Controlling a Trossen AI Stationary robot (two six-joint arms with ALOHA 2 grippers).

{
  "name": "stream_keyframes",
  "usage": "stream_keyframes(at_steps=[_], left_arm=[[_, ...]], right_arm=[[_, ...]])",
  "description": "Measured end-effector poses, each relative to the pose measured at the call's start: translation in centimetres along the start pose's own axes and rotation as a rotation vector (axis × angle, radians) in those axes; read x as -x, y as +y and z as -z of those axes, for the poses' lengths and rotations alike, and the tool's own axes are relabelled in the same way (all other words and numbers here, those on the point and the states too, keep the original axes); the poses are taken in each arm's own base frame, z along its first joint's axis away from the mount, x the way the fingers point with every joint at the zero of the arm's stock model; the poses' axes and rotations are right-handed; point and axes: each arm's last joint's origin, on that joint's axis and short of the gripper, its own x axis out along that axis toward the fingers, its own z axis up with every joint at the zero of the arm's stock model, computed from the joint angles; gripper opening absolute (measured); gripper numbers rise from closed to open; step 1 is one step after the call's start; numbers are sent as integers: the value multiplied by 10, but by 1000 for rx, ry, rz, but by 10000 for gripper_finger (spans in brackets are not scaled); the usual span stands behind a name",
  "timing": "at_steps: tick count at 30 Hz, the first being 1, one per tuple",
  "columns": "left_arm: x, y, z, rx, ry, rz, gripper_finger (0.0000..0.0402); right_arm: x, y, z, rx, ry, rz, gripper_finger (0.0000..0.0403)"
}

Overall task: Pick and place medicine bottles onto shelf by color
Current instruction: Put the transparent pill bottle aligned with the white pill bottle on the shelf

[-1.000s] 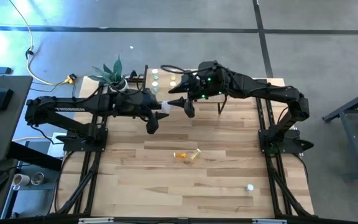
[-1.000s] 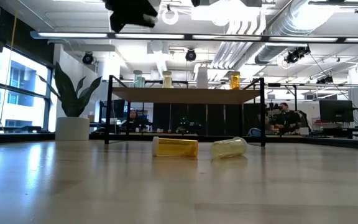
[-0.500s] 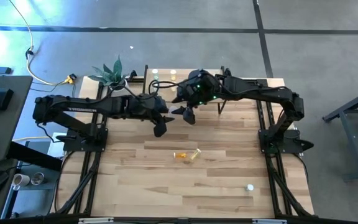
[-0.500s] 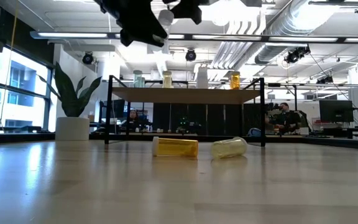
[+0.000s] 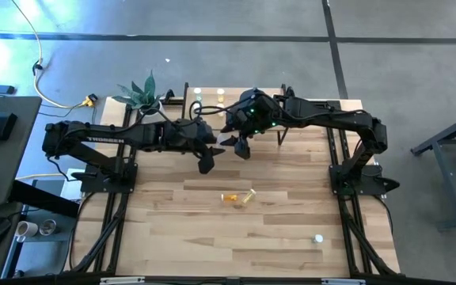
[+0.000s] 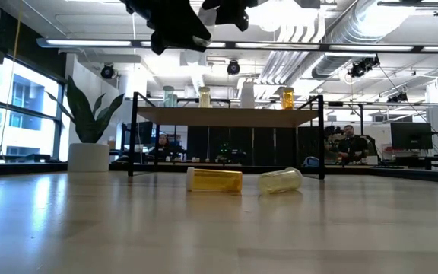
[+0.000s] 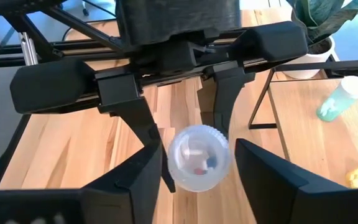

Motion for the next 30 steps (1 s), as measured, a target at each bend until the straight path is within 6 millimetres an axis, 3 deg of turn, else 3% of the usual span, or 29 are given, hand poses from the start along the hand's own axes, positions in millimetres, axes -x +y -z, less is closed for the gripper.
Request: stream_keyframes(at_steps=[10, 21, 30], left_arm=[[0, 0, -2, 18, -18, 4, 150], [0, -1, -1, 55, -9, 17, 198], [4, 0, -2, 69, -14, 12, 229]], right_arm=[[0, 0, 1, -2, 8, -10, 127], [2, 0, 3, -33, 31, 32, 122], [35, -2, 2, -3, 35, 127, 120]])
